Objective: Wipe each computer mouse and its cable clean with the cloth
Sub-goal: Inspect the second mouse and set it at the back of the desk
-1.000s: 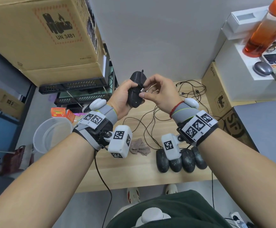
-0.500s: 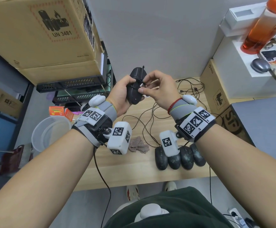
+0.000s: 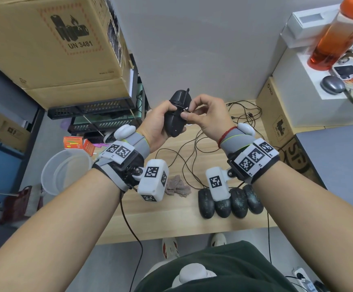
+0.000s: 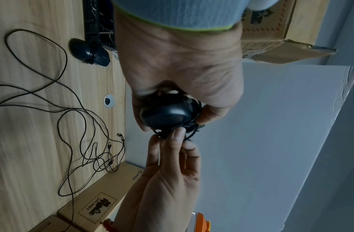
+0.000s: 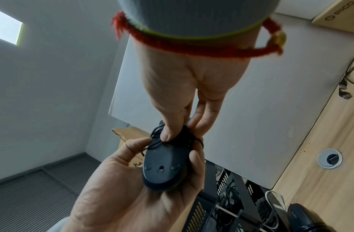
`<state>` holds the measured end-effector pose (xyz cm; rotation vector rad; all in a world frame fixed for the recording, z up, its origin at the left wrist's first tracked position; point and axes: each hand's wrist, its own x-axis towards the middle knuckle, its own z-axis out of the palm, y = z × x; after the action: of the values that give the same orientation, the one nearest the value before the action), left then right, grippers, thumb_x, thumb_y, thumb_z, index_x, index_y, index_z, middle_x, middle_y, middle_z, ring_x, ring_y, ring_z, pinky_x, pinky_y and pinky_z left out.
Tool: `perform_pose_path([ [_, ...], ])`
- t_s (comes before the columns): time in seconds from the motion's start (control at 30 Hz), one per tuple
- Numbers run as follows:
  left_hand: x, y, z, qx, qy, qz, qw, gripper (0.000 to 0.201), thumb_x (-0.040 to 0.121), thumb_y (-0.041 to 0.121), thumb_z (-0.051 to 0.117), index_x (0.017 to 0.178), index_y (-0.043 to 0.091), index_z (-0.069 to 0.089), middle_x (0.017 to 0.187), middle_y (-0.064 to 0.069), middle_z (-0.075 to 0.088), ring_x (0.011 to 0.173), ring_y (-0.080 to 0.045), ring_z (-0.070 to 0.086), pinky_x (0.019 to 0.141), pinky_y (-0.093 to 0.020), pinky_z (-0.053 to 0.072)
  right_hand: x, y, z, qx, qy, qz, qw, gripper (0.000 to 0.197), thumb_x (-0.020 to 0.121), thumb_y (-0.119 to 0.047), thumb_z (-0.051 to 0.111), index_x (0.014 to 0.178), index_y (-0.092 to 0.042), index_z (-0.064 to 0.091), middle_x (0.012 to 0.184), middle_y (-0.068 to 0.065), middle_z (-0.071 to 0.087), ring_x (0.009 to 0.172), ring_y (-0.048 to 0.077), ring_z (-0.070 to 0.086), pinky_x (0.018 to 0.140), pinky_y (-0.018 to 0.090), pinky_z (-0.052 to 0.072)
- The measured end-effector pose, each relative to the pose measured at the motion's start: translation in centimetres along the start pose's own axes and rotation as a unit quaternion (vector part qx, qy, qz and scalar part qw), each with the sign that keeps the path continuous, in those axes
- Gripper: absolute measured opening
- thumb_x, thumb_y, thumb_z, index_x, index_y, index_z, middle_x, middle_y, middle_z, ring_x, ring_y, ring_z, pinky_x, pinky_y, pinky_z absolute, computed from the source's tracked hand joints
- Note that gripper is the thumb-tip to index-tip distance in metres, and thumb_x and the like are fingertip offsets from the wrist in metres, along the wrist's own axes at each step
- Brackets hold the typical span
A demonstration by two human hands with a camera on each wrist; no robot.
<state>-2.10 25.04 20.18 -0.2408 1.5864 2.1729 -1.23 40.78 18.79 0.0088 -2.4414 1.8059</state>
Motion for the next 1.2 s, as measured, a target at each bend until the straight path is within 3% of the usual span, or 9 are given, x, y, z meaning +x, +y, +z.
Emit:
perform_pose_path([
  [0.1, -0.3, 0.2, 0.2, 0.013, -0.019, -0.012, 1.0, 0.027, 0.095, 0.018, 0.044, 0.11, 0.007, 0.064, 0.091, -0.012, 0.066, 0.073, -0.022, 0.069, 0.071, -0.036, 0.051, 0.0, 0.0, 0.0, -0.005, 0.02, -0.004, 1.0, 0.026, 0.075, -0.019, 0.081, 0.07, -0.028, 0.057, 0.071, -0.009, 0.065, 0.066, 0.029, 0.068, 0.072, 0.047, 0.059],
  [0.23, -0.5, 0.0, 0.3, 0.033, -0.005, -0.029, 0.999, 0.046, 0.093, 0.023, 0.044, 0.131, 0.0, 0.058, 0.101, -0.019, 0.068, 0.075, -0.025, 0.068, 0.074, -0.038, 0.055, -0.2, -0.4, -0.1, -0.035, 0.052, -0.037, 0.997, 0.019, 0.085, -0.016, 0.073, 0.088, -0.02, 0.055, 0.077, -0.007, 0.063, 0.061, 0.016, 0.064, 0.065, 0.027, 0.054],
  [0.33, -0.7, 0.0, 0.6, 0.019, 0.005, -0.036, 0.999, 0.05, 0.095, 0.023, 0.043, 0.137, -0.003, 0.053, 0.106, -0.022, 0.066, 0.074, -0.029, 0.065, 0.07, -0.038, 0.056, -0.4, -0.1, 0.1, -0.092, 0.062, -0.074, 0.991, 0.02, 0.089, -0.022, 0.067, 0.102, -0.015, 0.054, 0.08, -0.002, 0.066, 0.067, 0.013, 0.061, 0.068, 0.021, 0.047],
  [0.6, -0.7, 0.0, 1.2, 0.0, 0.005, -0.035, 0.999, 0.037, 0.097, 0.023, 0.04, 0.123, 0.002, 0.057, 0.103, -0.02, 0.063, 0.069, -0.027, 0.06, 0.064, -0.035, 0.055, -0.5, 0.2, 0.3, -0.148, 0.086, -0.104, 0.98, 0.018, 0.092, -0.025, 0.064, 0.101, -0.011, 0.057, 0.066, 0.003, 0.063, 0.064, 0.02, 0.059, 0.068, 0.035, 0.047],
  [0.77, -0.4, 0.3, 1.0, -0.019, 0.015, -0.016, 1.0, 0.034, 0.1, 0.022, 0.038, 0.114, 0.002, 0.06, 0.089, -0.016, 0.064, 0.063, -0.024, 0.062, 0.063, -0.033, 0.05, -0.8, 0.1, 0.0, -0.142, 0.033, -0.103, 0.984, 0.03, 0.085, -0.017, 0.071, 0.111, -0.015, 0.058, 0.079, 0.0, 0.067, 0.068, 0.009, 0.06, 0.065, 0.009, 0.044],
  [0.9, -0.6, 0.4, 1.2, -0.017, -0.004, -0.021, 1.0, 0.034, 0.099, 0.022, 0.038, 0.114, 0.002, 0.06, 0.087, -0.015, 0.064, 0.062, -0.023, 0.063, 0.062, -0.032, 0.049, -0.6, 0.3, 0.1, -0.163, 0.048, -0.106, 0.98, 0.031, 0.088, -0.02, 0.067, 0.117, -0.015, 0.055, 0.074, -0.001, 0.061, 0.063, 0.008, 0.054, 0.067, 0.018, 0.042],
  [0.97, -0.6, 0.5, 1.2, -0.022, -0.006, -0.025, 0.999, 0.033, 0.099, 0.023, 0.038, 0.111, 0.003, 0.061, 0.087, -0.015, 0.064, 0.062, -0.023, 0.062, 0.063, -0.032, 0.049, -0.6, 0.4, 0.1, -0.168, 0.045, -0.103, 0.979, 0.032, 0.09, -0.021, 0.066, 0.12, -0.015, 0.056, 0.072, -0.002, 0.058, 0.066, 0.011, 0.054, 0.066, 0.015, 0.039],
  [1.07, -0.6, 0.6, 1.1, -0.016, -0.006, -0.035, 0.999, 0.032, 0.099, 0.03, 0.042, 0.11, 0.006, 0.061, 0.091, -0.015, 0.064, 0.066, -0.024, 0.06, 0.064, -0.033, 0.051, -0.5, 0.5, 0.0, -0.147, 0.034, -0.089, 0.985, 0.026, 0.087, -0.022, 0.07, 0.111, -0.018, 0.06, 0.071, -0.005, 0.055, 0.065, 0.01, 0.052, 0.065, 0.01, 0.037],
  [1.2, -0.1, 0.7, 1.2, 0.039, 0.016, -0.043, 0.998, 0.051, 0.093, 0.062, 0.057, 0.113, 0.016, 0.065, 0.095, -0.008, 0.069, 0.066, -0.018, 0.064, 0.057, -0.028, 0.053, -0.3, 0.2, -0.4, -0.054, -0.039, -0.042, 0.997, 0.027, 0.078, -0.017, 0.081, 0.085, -0.019, 0.055, 0.069, -0.004, 0.056, 0.056, 0.006, 0.051, 0.06, 0.02, 0.045],
])
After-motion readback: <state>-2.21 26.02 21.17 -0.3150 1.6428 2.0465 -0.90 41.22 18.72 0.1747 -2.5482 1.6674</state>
